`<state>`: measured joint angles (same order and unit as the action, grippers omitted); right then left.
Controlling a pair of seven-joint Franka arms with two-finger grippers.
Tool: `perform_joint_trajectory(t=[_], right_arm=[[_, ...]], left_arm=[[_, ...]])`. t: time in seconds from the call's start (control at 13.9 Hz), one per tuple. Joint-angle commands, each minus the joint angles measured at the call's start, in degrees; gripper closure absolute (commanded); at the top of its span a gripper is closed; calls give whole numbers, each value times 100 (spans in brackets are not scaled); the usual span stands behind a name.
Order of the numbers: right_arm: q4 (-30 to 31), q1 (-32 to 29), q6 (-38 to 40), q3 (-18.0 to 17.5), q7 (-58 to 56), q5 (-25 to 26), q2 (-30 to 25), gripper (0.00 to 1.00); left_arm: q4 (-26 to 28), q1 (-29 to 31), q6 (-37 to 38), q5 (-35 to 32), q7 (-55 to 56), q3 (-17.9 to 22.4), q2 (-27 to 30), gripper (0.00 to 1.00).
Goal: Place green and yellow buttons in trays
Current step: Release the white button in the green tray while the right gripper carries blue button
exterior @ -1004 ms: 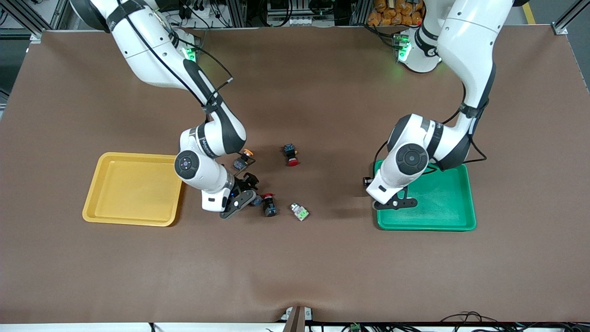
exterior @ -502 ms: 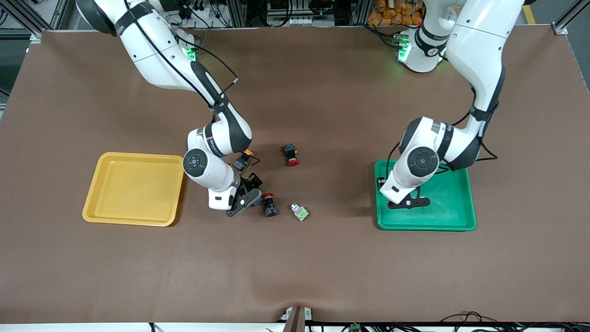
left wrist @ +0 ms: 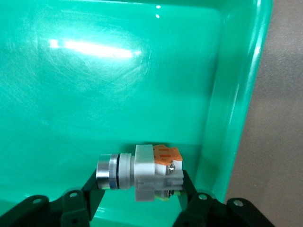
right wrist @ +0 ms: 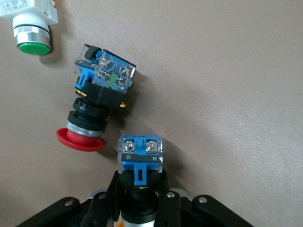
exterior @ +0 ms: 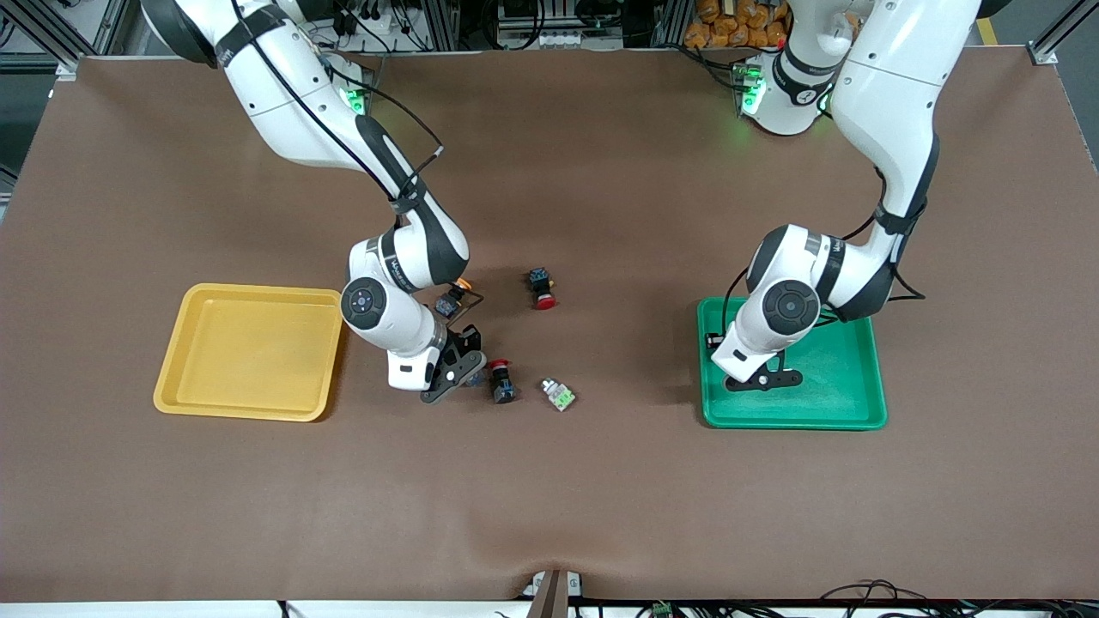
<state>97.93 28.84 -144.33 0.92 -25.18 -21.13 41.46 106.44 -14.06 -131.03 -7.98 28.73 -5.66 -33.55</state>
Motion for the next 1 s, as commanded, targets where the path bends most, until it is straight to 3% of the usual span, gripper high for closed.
perform_joint_trajectory(t=[0.0, 0.43, 0.93], right_arm=[[138, 16, 236, 40, 57, 39, -224, 100], [94, -861, 1758, 242, 40, 39, -1112, 100], [112, -2565, 2759, 374, -39, 144, -1386, 98]], left_arm=[[9, 62, -63, -125, -26, -49, 50, 0], [-53, 184, -10, -125, -263, -58, 217, 0], [-553, 71, 95, -55, -254, -111, 253, 0]])
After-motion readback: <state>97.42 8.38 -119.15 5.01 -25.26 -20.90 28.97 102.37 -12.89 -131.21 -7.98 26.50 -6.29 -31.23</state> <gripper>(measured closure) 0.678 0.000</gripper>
